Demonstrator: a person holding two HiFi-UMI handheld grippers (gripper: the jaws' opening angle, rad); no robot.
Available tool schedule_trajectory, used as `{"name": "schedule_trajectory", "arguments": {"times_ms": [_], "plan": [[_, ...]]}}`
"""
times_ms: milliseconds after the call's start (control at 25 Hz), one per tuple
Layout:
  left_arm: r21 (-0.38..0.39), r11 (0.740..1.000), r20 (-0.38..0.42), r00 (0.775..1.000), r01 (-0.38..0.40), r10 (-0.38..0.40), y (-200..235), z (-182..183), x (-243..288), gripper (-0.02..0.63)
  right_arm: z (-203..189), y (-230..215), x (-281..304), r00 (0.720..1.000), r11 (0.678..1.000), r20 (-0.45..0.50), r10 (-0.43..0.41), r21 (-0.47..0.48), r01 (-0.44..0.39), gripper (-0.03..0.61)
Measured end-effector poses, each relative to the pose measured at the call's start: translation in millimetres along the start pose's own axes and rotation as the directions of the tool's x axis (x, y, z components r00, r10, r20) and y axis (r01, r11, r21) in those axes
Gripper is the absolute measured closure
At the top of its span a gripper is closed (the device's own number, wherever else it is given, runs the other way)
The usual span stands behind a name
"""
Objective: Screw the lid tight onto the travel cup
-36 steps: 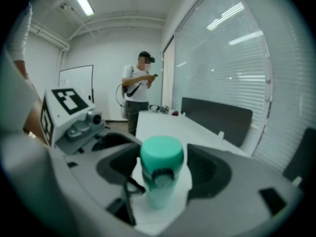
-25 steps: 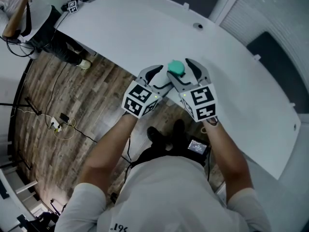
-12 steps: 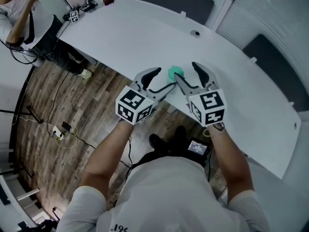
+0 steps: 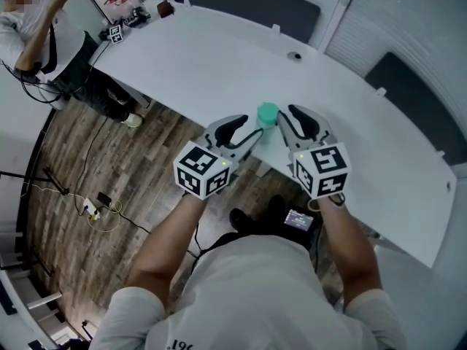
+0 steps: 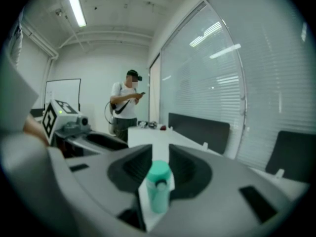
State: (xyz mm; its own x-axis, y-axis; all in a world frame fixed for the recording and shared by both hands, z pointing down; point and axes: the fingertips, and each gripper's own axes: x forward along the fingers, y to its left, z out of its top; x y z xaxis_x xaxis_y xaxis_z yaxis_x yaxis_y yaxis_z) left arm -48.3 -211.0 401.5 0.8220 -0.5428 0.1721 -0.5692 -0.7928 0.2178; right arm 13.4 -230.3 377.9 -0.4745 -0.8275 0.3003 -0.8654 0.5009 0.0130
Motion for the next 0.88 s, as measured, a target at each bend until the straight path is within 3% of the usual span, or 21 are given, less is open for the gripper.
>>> {"name": "schedule_trajectory", "arguments": {"times_ms": [280, 640, 880], "plan": [[-0.025, 1.0, 0.042, 0.999, 0.007, -0.006, -7, 11, -18, 0.534, 0, 6, -10, 1.0, 1.0, -0.005, -0.029, 0.01, 0.029, 0.507], [-0.04, 0.999, 0.08, 0.997, 0.013, -0.01, -21, 19, -35, 0.549, -5, 10, -26, 0.997, 0.998, -0.027, -0.067, 0.005, 0.067, 0.534], [-0.058, 0.998, 0.087, 0.996, -0.015, 0.02, -27, 18, -45, 0.549, -10, 8, -37, 0.998, 0.999, -0.035, -0.049, -0.004, 0.049, 0.535]]}}
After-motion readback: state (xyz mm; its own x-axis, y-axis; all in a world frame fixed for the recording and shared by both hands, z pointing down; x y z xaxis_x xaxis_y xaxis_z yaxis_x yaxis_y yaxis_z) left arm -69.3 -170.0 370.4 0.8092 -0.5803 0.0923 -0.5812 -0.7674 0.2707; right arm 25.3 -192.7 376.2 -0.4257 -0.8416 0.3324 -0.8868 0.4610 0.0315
